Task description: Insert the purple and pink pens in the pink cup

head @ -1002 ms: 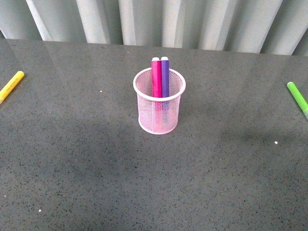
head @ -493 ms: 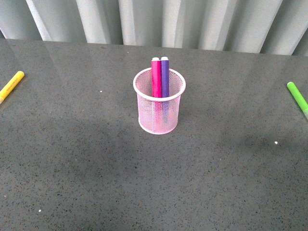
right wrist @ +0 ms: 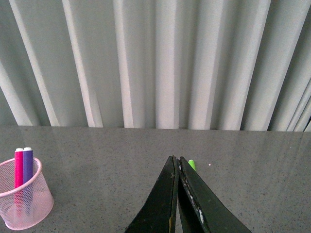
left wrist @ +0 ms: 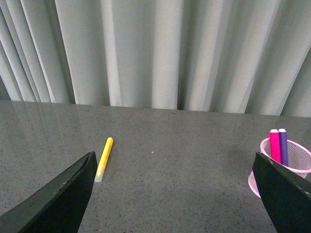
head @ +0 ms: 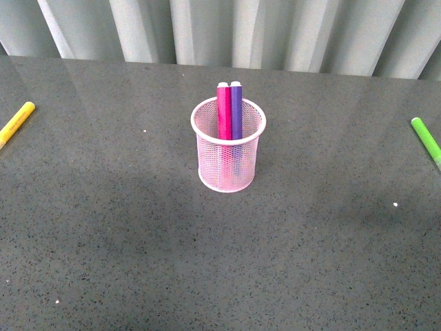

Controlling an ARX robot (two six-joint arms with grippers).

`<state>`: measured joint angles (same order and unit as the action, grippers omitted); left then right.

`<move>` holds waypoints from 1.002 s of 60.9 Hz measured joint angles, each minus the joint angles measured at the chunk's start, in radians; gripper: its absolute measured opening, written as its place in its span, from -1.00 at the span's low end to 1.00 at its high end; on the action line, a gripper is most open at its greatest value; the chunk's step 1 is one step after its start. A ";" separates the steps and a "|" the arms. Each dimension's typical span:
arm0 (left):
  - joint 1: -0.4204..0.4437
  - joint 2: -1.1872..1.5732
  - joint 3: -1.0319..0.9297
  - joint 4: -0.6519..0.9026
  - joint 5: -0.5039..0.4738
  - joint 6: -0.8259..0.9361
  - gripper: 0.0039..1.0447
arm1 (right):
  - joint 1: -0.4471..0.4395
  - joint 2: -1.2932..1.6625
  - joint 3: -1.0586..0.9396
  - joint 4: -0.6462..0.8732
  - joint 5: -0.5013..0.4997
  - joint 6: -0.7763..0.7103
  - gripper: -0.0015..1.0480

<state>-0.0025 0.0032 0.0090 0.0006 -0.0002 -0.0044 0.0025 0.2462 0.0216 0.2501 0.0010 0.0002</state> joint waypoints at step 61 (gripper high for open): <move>0.000 -0.001 0.000 0.000 0.000 0.000 0.88 | 0.000 -0.242 0.000 -0.249 0.000 0.000 0.30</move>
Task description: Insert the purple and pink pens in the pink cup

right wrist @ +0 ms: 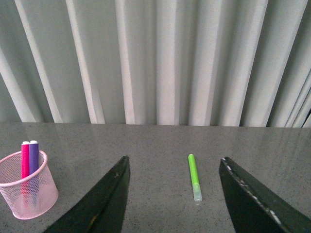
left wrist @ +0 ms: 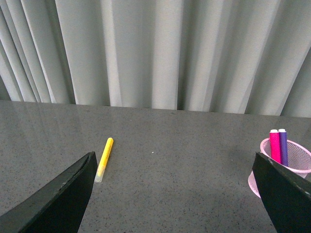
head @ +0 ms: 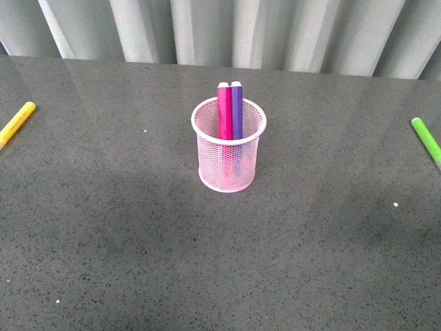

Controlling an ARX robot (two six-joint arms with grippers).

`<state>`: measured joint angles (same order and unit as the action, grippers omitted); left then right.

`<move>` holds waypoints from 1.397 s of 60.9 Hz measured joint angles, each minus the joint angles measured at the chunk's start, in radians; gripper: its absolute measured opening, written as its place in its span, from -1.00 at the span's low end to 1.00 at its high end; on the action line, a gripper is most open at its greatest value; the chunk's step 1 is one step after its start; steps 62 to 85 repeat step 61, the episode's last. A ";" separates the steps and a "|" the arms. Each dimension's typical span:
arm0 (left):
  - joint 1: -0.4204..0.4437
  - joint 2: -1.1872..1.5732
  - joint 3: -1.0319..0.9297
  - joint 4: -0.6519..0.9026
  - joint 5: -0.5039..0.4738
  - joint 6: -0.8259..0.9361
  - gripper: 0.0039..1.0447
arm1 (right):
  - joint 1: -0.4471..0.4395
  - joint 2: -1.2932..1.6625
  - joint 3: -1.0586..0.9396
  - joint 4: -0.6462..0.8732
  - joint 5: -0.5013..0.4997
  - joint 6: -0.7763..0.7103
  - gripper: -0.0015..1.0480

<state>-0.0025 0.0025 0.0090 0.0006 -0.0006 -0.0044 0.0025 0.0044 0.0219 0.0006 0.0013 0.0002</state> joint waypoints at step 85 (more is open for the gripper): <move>0.000 0.000 0.000 0.000 0.000 0.000 0.88 | 0.000 0.000 0.000 0.000 0.000 0.000 0.87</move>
